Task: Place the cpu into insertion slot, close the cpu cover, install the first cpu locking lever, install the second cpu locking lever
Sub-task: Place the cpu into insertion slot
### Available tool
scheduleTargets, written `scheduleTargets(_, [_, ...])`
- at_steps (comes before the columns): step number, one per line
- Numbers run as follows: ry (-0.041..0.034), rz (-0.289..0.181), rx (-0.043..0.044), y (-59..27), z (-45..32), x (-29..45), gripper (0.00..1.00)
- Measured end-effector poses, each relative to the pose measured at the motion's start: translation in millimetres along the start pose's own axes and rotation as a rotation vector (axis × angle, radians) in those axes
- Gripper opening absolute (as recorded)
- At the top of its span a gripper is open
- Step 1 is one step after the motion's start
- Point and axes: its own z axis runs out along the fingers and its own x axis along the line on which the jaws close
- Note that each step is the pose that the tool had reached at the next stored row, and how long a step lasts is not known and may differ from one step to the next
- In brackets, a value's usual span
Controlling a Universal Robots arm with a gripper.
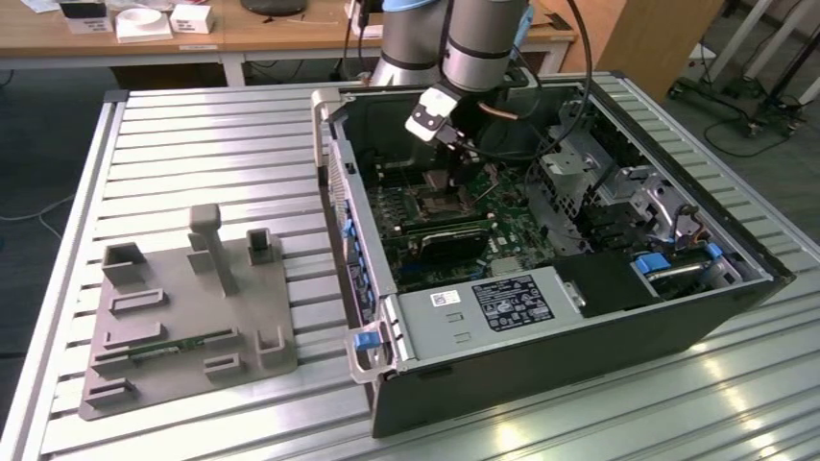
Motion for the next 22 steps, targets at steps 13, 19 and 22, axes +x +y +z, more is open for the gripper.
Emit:
scheduleTargets(13, [-0.0002,0.000,0.0001,0.0,1.1,0.0,0.54])
scheduleTargets(19, [-0.0052,0.000,0.0000,0.0,2.2,-0.1,0.54])
scheduleTargets(22, [-0.0055,0.000,0.0000,0.0,5.0,-0.2,0.54])
